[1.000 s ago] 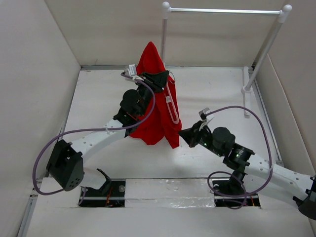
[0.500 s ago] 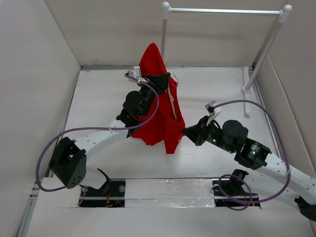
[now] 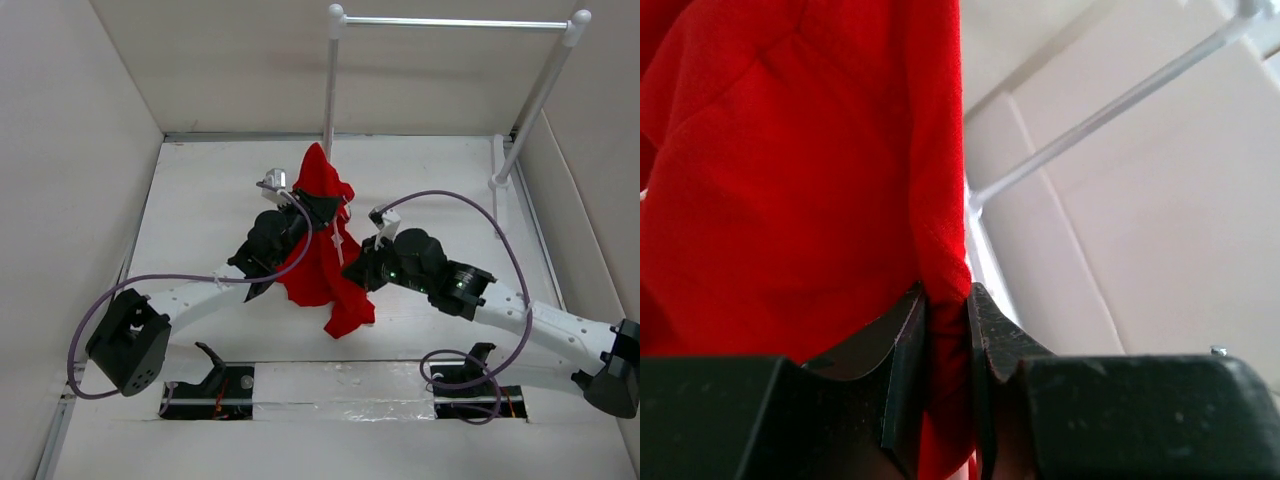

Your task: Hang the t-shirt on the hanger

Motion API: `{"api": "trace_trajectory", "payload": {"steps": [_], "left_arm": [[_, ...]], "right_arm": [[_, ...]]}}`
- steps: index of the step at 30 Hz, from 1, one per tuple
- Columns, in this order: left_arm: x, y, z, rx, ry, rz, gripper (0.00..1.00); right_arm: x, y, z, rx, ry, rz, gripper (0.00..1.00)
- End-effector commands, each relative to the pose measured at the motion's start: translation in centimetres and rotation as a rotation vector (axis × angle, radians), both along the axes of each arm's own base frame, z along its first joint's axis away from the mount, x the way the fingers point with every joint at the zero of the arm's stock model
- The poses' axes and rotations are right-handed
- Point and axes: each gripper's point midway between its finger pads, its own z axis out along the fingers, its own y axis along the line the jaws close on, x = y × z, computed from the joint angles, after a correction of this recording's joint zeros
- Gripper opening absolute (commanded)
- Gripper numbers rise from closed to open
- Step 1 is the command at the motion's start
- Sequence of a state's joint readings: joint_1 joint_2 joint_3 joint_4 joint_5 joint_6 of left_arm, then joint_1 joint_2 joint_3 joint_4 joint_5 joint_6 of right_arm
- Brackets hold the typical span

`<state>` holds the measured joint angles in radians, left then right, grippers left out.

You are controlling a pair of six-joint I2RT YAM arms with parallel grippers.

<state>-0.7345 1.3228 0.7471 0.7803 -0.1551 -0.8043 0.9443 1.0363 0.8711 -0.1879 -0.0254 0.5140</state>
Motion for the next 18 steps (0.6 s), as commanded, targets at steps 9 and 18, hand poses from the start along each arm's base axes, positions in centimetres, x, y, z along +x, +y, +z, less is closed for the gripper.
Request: {"api": "trace_trajectory", "payload": {"steps": [9,18], "left_arm": [[-4.1,-0.2,-2.0,-0.129,0.084,-0.177,0.00],[-5.2,-0.9,-4.4,-0.136,0.159,-0.241,0.00]], "right_arm": [[-1.4,-0.9,-4.4,-0.068,0.097,-0.071,0.23],[-1.1,-2.0,0.2,0.043,-0.003,-0.104,0.54]]}}
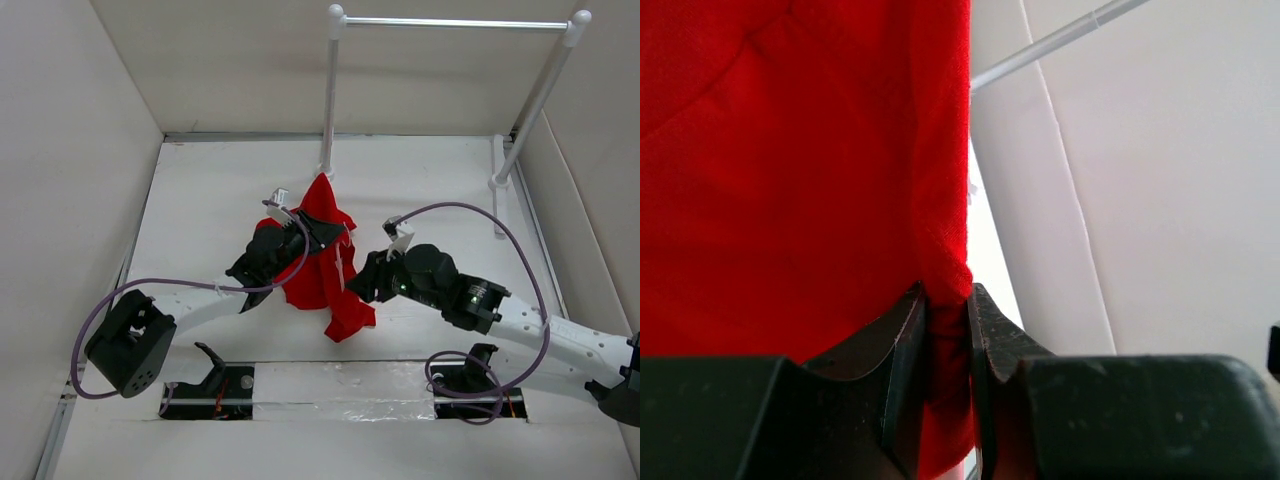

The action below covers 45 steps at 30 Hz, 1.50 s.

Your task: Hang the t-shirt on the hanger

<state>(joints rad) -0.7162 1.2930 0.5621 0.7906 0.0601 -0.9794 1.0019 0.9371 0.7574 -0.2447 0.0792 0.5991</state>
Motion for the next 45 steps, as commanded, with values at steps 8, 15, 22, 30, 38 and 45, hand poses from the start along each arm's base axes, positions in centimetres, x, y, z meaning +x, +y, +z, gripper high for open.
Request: {"api": "trace_trajectory", "payload": {"steps": [8,15,22,30,38,45], "left_arm": [[-0.9,-0.7,2.5,-0.085,-0.039,-0.026,0.00],[-1.1,-1.0,3.1,-0.085,-0.047,-0.031,0.00],[-1.2,-0.5,4.0,-0.085,-0.066,-0.019,0.00],[-1.3,-0.1,4.2,-0.067,-0.066,-0.007,0.00],[-0.2,0.5,4.4,0.017,-0.103,0.048,0.06],[1.7,5.0,4.8,0.241,-0.154,0.258,0.64]], "right_arm": [[4.5,1.2,3.1,0.024,-0.144,-0.162,0.17],[5.1,2.5,1.3,0.003,-0.136,-0.143,0.45],[5.7,2.4,-0.3,-0.034,-0.133,-0.170,0.40],[5.5,2.7,-2.8,-0.101,-0.102,-0.160,0.26],[5.2,2.0,-2.0,-0.120,-0.129,-0.208,0.00],[5.0,0.3,0.2,-0.093,-0.169,-0.237,0.00]]}}
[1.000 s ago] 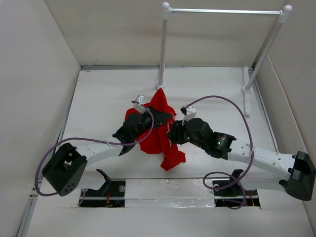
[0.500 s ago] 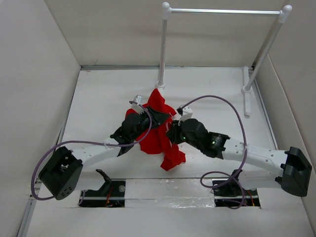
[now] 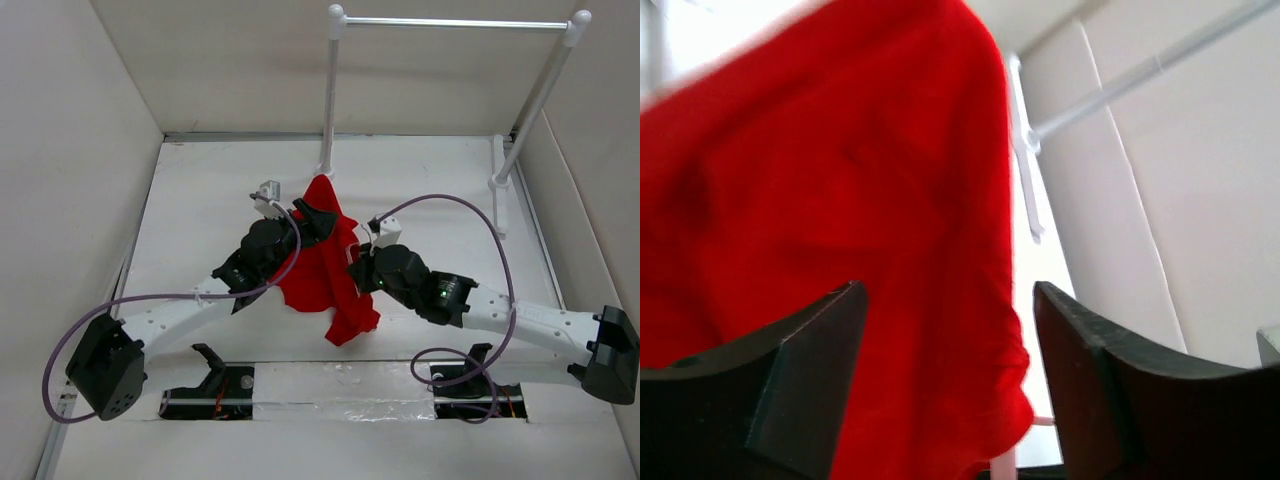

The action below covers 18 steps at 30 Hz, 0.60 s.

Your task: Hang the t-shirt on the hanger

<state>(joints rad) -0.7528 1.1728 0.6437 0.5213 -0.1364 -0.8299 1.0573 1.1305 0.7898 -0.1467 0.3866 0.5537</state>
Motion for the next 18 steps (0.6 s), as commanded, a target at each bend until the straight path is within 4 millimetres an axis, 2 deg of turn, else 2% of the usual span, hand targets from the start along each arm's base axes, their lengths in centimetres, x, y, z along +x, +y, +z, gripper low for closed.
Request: {"api": "trace_trajectory", "payload": {"steps": [1,2,4,7,8,10,12,17,18], "left_arm": [[1.3,3.5,4.1,0.069,-0.121,0.140,0.67],[1.2,3.7,4.3,0.082,-0.128,0.144,0.70],[1.7,5.6,4.5,0.143,-0.138,0.207,0.71],[2.1,7.6,3.8,0.186,-0.140,0.269,0.61],[2.2,7.7,3.6,0.193,-0.144,0.261,0.50],[2.4,7.4,3.0,0.224,-0.155,0.228,0.41],[2.6,6.9,2.6,0.273,-0.189,0.193,0.36],[3.1,5.0,2.9,0.324,-0.252,0.101,0.41],[3.2,4.6,3.5,0.324,-0.274,0.083,0.43]], "right_arm": [[0.3,-0.5,2.9,0.057,-0.060,-0.031,0.00],[0.1,-0.6,3.1,0.061,-0.060,-0.030,0.00],[-0.1,-0.6,3.2,0.064,-0.058,-0.014,0.00],[-0.4,-0.6,3.8,0.075,-0.058,-0.003,0.00],[-0.6,-0.6,3.9,0.077,-0.055,0.008,0.00],[-0.8,-0.7,4.6,0.093,-0.064,0.017,0.00],[-1.0,-0.9,5.4,0.107,-0.073,0.026,0.00],[-1.4,-1.2,5.9,0.125,-0.075,0.034,0.00],[-1.5,-1.2,5.9,0.124,-0.074,0.037,0.00]]}}
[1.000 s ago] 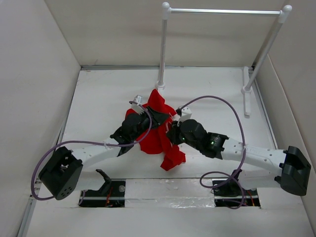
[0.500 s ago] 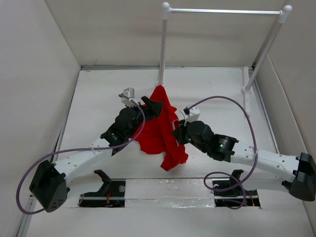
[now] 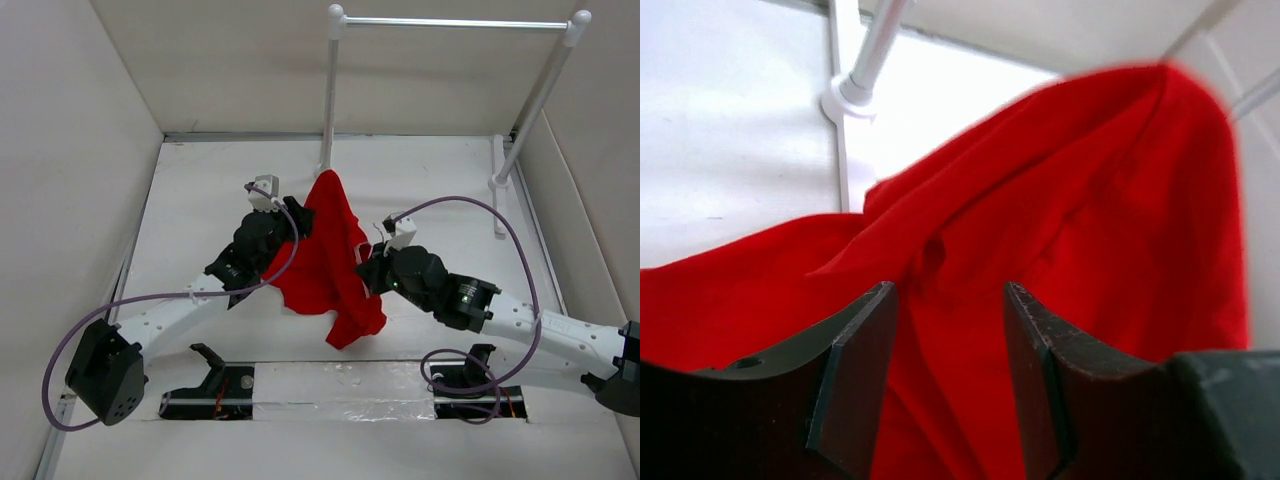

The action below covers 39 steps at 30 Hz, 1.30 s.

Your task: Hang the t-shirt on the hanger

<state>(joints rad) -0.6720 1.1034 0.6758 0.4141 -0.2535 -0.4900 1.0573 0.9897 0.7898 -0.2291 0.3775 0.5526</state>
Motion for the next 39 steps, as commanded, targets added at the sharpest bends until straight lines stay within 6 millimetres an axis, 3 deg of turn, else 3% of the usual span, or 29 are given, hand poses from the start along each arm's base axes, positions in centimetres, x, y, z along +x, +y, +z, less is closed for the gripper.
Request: {"api": "trace_trajectory", "payload": {"steps": [1,6,11,14,17,18,24,28,30,35,39], "left_arm": [[0.3,-1.9,2.9,0.019,-0.103,-0.106,0.44],[-0.2,-3.2,4.0,-0.013,-0.143,-0.178,0.46],[-0.4,-4.2,3.9,-0.018,-0.148,-0.232,0.45],[-0.1,-4.6,4.1,-0.024,-0.162,-0.239,0.35],[1.0,-4.7,4.7,-0.008,-0.159,-0.208,0.04],[1.1,-4.7,4.5,-0.002,-0.156,-0.202,0.00],[1.4,-3.9,7.6,-0.025,-0.191,-0.156,0.00],[1.8,-2.2,10.7,-0.052,-0.229,-0.060,0.00],[2.1,-1.6,11.4,-0.048,-0.226,-0.024,0.00],[3.3,-1.7,14.4,-0.062,-0.248,0.003,0.00],[3.6,-1.7,15.7,-0.054,-0.255,0.008,0.00]], "right_arm": [[-0.3,0.7,2.9,0.070,-0.044,0.027,0.00],[-0.4,0.7,2.9,0.079,-0.039,0.027,0.00],[-0.5,0.6,3.1,0.089,-0.041,0.031,0.00],[-0.6,0.7,2.9,0.086,-0.028,0.032,0.00],[-0.7,0.6,2.9,0.096,-0.030,0.034,0.00],[-0.7,0.6,2.9,0.094,-0.030,0.032,0.00],[-1.0,-0.2,2.1,0.083,-0.018,0.027,0.00],[-1.5,-0.9,1.1,0.051,0.003,0.027,0.00],[-1.9,-1.2,0.6,0.038,0.015,0.037,0.00],[-3.1,-2.4,-0.6,0.000,0.060,0.057,0.00],[-4.3,-3.7,1.7,0.018,0.045,0.063,0.00]]}}
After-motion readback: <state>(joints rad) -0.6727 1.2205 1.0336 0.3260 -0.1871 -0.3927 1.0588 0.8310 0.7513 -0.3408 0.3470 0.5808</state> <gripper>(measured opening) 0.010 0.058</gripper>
